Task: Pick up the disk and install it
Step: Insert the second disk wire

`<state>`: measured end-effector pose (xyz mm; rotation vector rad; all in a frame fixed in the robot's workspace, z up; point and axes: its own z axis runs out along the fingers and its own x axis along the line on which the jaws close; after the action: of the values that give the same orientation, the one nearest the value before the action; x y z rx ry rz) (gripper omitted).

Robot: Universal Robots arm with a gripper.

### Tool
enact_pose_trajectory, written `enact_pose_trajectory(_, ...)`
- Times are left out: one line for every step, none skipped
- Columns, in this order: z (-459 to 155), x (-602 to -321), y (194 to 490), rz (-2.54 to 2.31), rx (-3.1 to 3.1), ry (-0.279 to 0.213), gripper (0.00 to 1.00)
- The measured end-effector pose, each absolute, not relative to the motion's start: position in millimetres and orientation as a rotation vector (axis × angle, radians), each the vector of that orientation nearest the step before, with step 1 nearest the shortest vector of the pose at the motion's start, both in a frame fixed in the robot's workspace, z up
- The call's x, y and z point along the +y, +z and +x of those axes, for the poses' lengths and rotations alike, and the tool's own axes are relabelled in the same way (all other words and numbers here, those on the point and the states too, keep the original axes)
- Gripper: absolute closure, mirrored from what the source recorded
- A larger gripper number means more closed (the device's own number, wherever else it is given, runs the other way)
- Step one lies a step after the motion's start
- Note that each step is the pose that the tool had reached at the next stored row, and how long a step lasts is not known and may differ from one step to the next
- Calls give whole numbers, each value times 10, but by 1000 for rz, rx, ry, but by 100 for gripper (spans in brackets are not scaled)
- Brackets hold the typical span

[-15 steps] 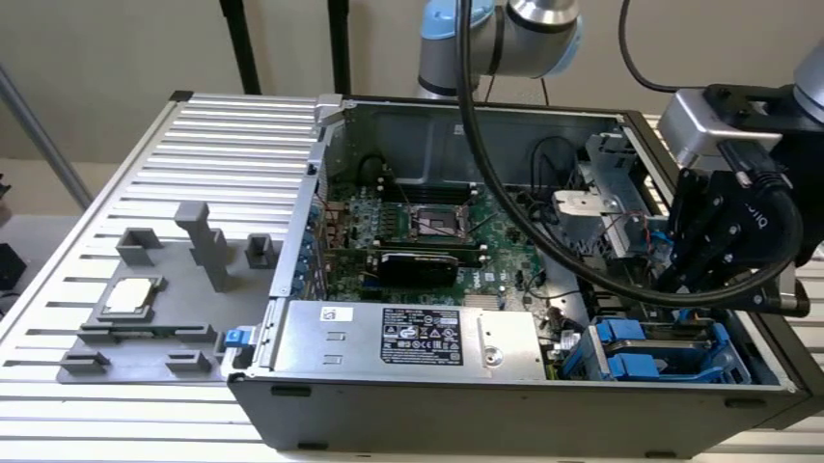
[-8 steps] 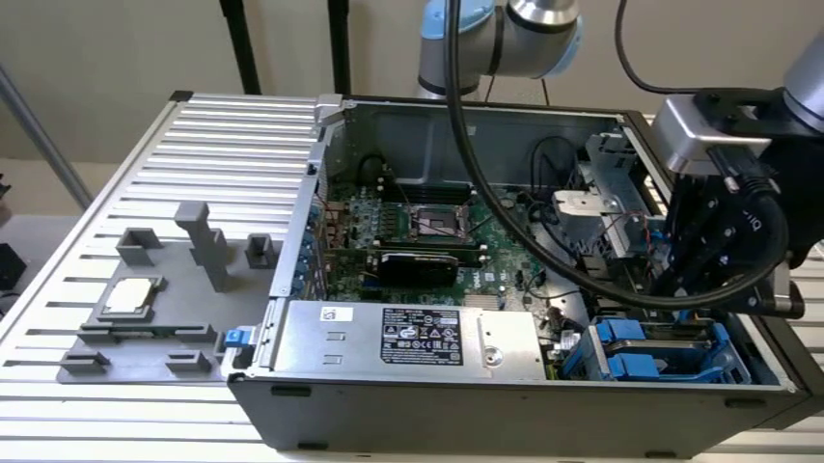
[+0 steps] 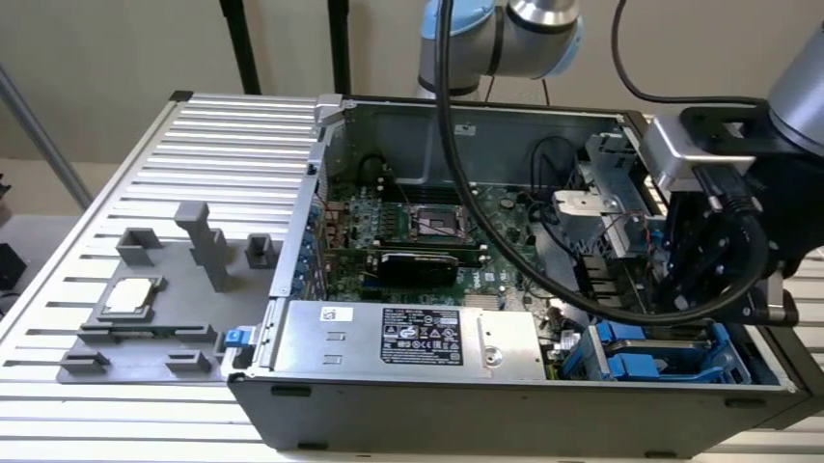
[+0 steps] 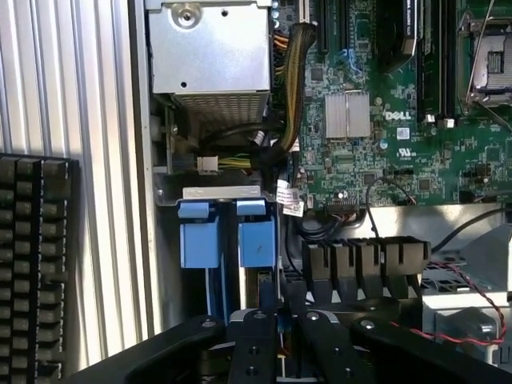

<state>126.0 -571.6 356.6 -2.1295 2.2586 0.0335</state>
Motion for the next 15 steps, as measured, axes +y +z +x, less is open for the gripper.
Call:
enact_pose_trajectory(1259, -5718, 3559, -2129, 2258, 32, 100)
enact_pose_trajectory(1259, -5719, 3551, -2128, 2257, 30, 100)
enact_pose_trajectory(1259, -5722, 3545, -2128, 2256, 29, 100)
enact_pose_trajectory(1258, -5725, 3538, -2127, 2256, 28, 100)
enact_pose_trajectory(1258, -5727, 3531, -2127, 2256, 28, 100)
enact_pose_trajectory(1258, -5729, 3524, -2127, 2255, 27, 100)
enact_pose_trajectory(1258, -5730, 3517, -2127, 2255, 27, 100)
enact_pose_trajectory(1258, -5731, 3511, -2127, 2255, 27, 100)
enact_pose_trajectory(1258, -5732, 3504, -2126, 2255, 27, 100)
enact_pose_trajectory(1258, -5732, 3499, -2127, 2255, 27, 100)
enact_pose_trajectory(1258, -5733, 3495, -2127, 2255, 26, 100)
enact_pose_trajectory(1259, -5734, 3491, -2126, 2255, 26, 100)
enact_pose_trajectory(1261, -5734, 3487, -2126, 2255, 27, 100)
enact_pose_trajectory(1266, -5734, 3484, -2127, 2255, 27, 100)
enact_pose_trajectory(1271, -5734, 3481, -2126, 2255, 27, 100)
